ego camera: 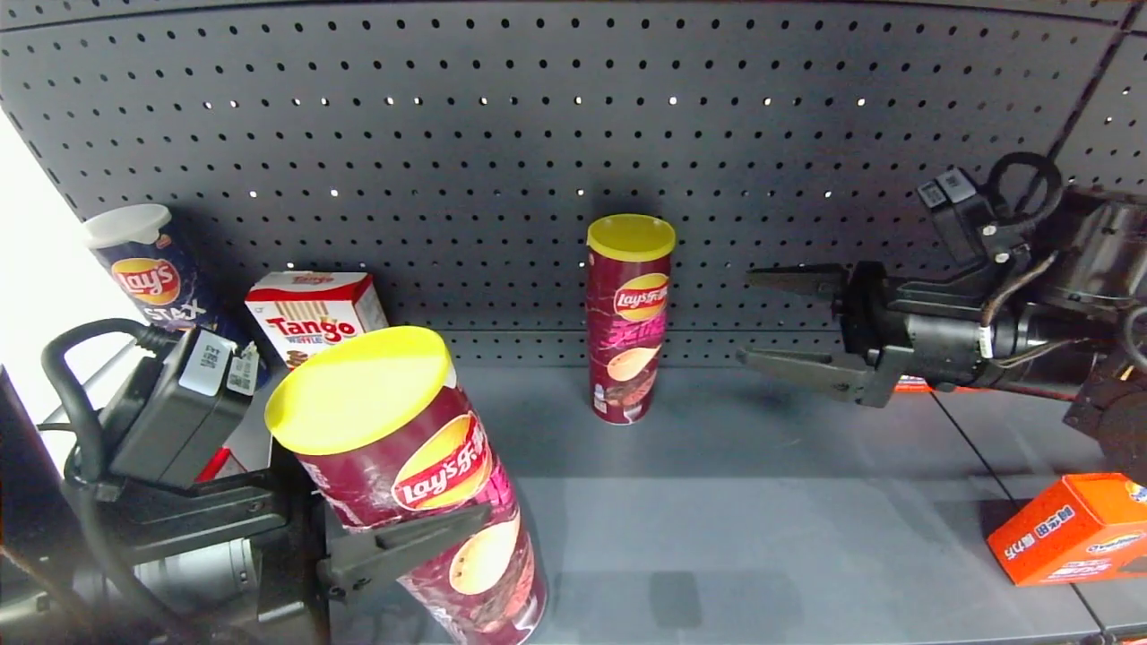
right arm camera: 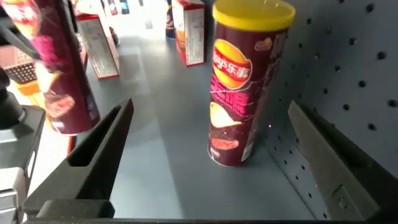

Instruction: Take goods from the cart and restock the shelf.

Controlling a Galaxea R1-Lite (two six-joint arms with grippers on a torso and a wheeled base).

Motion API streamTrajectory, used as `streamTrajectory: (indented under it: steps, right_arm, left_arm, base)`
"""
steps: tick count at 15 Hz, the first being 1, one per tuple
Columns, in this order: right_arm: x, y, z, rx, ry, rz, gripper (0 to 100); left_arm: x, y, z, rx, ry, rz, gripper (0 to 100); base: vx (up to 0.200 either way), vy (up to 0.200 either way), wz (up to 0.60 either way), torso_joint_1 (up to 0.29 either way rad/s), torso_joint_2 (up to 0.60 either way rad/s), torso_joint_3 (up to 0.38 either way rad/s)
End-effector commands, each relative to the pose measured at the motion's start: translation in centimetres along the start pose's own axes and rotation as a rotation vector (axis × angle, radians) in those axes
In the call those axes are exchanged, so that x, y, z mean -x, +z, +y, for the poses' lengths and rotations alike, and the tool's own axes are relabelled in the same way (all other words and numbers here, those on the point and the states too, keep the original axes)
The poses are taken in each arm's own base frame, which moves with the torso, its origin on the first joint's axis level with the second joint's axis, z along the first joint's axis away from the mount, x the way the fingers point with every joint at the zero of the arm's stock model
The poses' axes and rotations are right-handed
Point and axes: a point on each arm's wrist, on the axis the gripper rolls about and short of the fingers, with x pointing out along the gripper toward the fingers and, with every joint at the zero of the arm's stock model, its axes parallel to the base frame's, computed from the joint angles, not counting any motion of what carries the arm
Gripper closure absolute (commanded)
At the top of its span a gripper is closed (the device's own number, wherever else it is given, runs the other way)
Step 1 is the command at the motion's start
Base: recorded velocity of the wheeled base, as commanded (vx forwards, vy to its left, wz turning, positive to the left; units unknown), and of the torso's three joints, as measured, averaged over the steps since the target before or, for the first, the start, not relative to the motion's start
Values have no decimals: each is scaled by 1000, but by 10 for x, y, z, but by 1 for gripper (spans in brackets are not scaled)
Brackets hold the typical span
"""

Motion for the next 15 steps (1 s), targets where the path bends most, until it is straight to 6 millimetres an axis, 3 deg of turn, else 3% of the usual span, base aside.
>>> streamTrajectory:
  steps: [1,15]
  right_arm:
    - [-19,-19,-13,-29,24,20,0]
    - [-71,-61,-36,-75,88,45,0]
  left_arm:
    - [-1,2,1,-3,1,-6,100]
    - [-6,6,9,-4,21,-8,100]
  base:
    - [0,0,0,0,0,0]
    - [0,0,0,0,0,0]
